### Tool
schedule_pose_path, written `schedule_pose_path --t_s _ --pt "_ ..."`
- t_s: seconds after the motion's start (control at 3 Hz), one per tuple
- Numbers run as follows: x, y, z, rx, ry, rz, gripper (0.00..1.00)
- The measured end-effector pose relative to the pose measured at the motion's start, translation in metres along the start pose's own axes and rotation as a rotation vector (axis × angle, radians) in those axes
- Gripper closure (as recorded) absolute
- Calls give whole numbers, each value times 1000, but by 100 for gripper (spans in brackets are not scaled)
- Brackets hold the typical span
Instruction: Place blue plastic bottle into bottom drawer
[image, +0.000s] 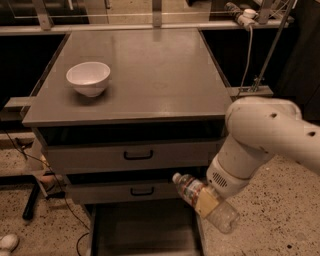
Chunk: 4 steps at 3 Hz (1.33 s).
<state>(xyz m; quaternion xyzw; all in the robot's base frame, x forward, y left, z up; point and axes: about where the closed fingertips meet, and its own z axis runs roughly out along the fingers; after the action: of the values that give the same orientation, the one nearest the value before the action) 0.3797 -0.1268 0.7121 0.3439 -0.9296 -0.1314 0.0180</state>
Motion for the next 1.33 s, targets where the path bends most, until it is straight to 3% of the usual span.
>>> schedule_pose_path --t_s 0.67,1.0,1.33 --pt "6 5 10 -12 18 -6 100" --pt "11 17 80 -121 54 88 100" --pt "-5 5 153 -185 25 235 100"
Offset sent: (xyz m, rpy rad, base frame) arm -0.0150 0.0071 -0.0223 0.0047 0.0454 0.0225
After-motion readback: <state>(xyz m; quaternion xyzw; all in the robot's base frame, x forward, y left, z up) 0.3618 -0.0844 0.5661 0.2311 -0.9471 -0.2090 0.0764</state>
